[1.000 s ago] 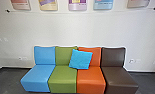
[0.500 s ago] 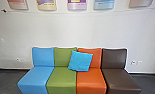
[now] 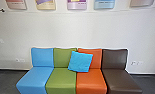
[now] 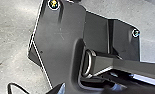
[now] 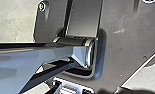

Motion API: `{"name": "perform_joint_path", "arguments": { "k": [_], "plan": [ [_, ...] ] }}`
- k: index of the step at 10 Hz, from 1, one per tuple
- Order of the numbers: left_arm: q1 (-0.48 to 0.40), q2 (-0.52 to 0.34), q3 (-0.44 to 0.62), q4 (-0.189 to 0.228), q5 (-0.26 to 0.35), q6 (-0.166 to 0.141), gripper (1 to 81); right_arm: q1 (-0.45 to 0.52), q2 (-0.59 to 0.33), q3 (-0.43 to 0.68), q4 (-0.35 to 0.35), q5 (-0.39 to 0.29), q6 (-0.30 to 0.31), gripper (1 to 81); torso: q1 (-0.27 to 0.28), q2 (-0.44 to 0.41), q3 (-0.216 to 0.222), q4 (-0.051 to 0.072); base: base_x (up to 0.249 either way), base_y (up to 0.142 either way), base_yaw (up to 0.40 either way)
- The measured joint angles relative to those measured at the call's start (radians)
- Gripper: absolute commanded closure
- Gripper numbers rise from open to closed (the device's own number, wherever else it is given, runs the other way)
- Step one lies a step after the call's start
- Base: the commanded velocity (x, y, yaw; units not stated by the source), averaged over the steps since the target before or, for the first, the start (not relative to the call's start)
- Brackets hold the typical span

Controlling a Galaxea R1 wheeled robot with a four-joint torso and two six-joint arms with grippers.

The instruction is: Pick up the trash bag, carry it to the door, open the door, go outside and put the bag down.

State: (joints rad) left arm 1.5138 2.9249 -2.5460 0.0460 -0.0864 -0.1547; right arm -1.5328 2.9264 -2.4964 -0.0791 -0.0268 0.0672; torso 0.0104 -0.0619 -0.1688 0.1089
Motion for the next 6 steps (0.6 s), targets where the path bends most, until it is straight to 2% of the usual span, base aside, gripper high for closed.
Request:
{"name": "perform_joint_path", "arguments": {
  "k": [3,6],
  "plan": [
    [0.0,-0.021,0.016,0.001,0.0,0.0,1.0,-0.001,-0.008,0.013,0.0,-0.005,0.0,1.0,0.0,0.0,0.0,0.0,0.0,0.0,0.0],
    [-0.002,-0.115,0.138,0.002,0.0,0.0,1.0,0.003,-0.088,0.154,0.0,-0.011,0.0,1.0,0.0,0.0,0.0,0.0,0.0,0.0,0.0]
  ]
}}
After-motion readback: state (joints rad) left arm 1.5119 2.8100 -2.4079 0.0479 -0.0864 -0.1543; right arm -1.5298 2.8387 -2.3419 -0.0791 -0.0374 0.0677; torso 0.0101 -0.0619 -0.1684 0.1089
